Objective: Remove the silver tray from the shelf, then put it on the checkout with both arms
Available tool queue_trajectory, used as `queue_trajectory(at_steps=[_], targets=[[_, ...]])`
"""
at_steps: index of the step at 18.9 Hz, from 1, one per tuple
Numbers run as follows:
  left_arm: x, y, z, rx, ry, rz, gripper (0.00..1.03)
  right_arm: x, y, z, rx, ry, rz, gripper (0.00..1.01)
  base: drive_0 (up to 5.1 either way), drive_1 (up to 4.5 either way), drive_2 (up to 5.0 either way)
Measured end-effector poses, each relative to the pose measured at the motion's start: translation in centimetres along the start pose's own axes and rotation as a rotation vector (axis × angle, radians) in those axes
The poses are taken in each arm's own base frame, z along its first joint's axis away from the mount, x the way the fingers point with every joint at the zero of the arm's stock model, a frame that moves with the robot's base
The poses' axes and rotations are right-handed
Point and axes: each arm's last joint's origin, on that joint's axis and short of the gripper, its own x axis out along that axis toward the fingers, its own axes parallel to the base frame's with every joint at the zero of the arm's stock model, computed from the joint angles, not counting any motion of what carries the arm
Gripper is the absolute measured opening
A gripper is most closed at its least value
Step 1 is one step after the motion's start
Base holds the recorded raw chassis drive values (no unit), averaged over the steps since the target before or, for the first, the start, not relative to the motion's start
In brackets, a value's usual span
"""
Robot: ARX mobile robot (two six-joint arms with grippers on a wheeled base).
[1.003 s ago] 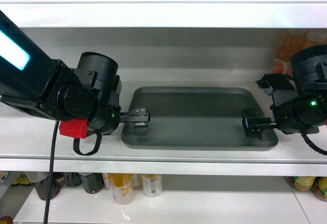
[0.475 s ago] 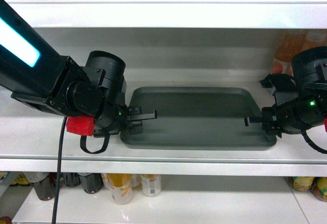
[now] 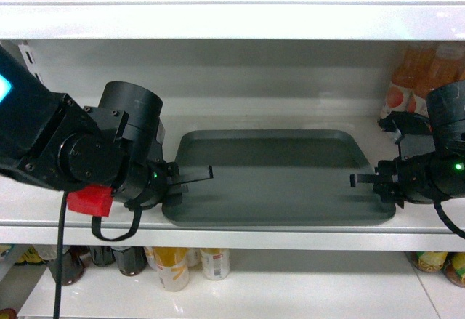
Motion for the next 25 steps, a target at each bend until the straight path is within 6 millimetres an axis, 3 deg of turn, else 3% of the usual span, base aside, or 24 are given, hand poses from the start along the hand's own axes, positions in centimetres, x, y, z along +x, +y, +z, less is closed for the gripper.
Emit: queue_trajectory(at_steps=[3, 8, 14, 16, 25], targets=[[-2.8, 0.4, -1.0, 0.008, -0.007, 0.017, 0.03, -2.4, 0.1, -1.2, 0.014, 0.006, 0.032, 0.03, 0.0, 0.00, 0.0], [-12.9, -0.6, -1.1, 0.038, -0.205, -0.015, 0.03, -11.7, -0.6, -1.4, 0.023, -0.159, 0.109, 0.03, 0.0, 0.00, 0.0], [-19.2, 1.5, -8.0, 0.036, -0.172, 0.029, 0.03, -20.3, -0.4, -7.1, 0.029, -0.209, 0.203, 0.03, 0.0, 0.00, 0.0], [-20.0, 1.5, -7.5, 0.017, -0.220, 0.021, 0.03, -20.9, -0.3, -6.6, 0.025, -0.251, 0.213, 0.03, 0.0, 0.00, 0.0], [-19.8, 1.6, -7.6, 0.019, -0.212, 0.026, 0.03, -20.8, -0.3, -6.6, 0.029, -0.244, 0.216, 0.03, 0.0, -0.88, 0.9]])
